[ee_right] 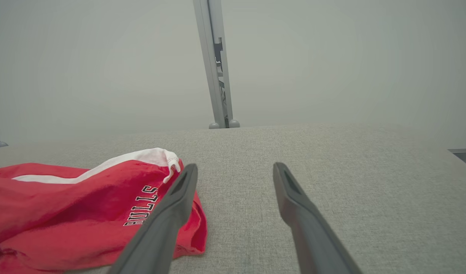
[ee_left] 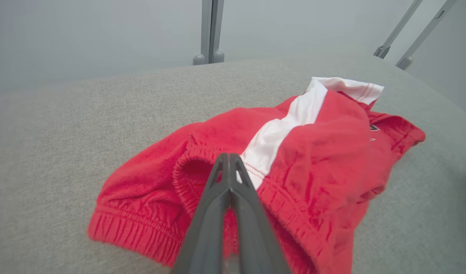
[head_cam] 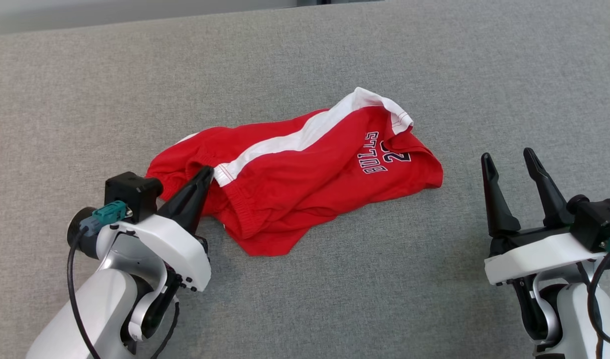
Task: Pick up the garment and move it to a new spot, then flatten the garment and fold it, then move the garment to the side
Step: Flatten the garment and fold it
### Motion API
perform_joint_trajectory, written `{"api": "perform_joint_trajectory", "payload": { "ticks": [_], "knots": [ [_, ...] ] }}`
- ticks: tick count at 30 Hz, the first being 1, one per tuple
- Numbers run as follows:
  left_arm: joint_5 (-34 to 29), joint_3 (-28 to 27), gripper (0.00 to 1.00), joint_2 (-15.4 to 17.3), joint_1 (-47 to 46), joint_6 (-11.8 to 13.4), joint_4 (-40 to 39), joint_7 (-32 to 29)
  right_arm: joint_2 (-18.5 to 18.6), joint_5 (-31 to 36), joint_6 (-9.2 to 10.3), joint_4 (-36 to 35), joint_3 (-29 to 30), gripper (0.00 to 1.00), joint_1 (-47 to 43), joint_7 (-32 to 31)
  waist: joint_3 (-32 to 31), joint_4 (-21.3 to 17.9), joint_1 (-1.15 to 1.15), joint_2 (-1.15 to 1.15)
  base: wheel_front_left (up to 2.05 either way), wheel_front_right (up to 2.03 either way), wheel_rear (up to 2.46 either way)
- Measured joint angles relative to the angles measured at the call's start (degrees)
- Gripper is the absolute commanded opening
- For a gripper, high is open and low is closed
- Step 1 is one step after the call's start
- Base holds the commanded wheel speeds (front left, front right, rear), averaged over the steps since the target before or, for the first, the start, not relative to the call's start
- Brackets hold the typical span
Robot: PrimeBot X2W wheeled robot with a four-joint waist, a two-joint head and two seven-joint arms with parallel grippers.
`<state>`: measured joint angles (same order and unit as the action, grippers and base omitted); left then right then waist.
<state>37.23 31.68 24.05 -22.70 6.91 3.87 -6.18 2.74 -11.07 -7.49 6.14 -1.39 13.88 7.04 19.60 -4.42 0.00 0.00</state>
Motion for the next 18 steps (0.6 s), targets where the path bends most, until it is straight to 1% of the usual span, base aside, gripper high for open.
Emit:
{"api": "perform_joint_trajectory", "payload": {
  "ticks": [5,6,7,12,15,18],
  "knots": [
    [-0.4,-1.7,0.00,0.0,0.2,1.9,-1.0,3.1,0.0,0.4,0.00,-0.2,0.6,1.00,0.0,0.0,-0.9,0.7,0.00,0.00,0.00,0.00,0.00],
    [-0.4,-2.4,0.46,-0.1,0.4,2.5,-1.3,4.1,0.0,0.5,0.00,-0.3,0.6,1.00,0.0,-0.2,-1.1,0.9,0.00,0.00,0.00,0.00,0.00],
    [-0.4,-3.0,1.00,-0.1,0.6,2.9,-1.5,4.8,0.0,0.6,0.00,-0.4,0.7,1.00,0.0,-0.2,-1.3,1.0,0.00,0.00,0.00,0.00,0.00],
    [-0.5,-6.7,1.00,-1.1,2.3,5.4,-2.7,11.7,0.0,1.4,0.00,-1.2,1.5,1.00,-0.1,-0.9,-2.6,2.2,0.00,0.00,0.00,0.00,0.00],
    [-1.0,-8.6,1.00,-1.1,2.7,6.5,-3.1,15.4,0.0,1.5,0.00,-1.6,1.7,1.00,-0.4,-1.4,-3.5,3.0,0.00,0.00,0.00,0.00,0.00],
    [-1.3,-10.2,1.00,-1.0,4.2,7.4,-3.2,17.7,0.0,1.6,0.00,-2.0,1.9,1.00,-0.7,-2.0,-4.4,3.7,0.00,0.00,0.00,0.00,0.00]
  ]
}}
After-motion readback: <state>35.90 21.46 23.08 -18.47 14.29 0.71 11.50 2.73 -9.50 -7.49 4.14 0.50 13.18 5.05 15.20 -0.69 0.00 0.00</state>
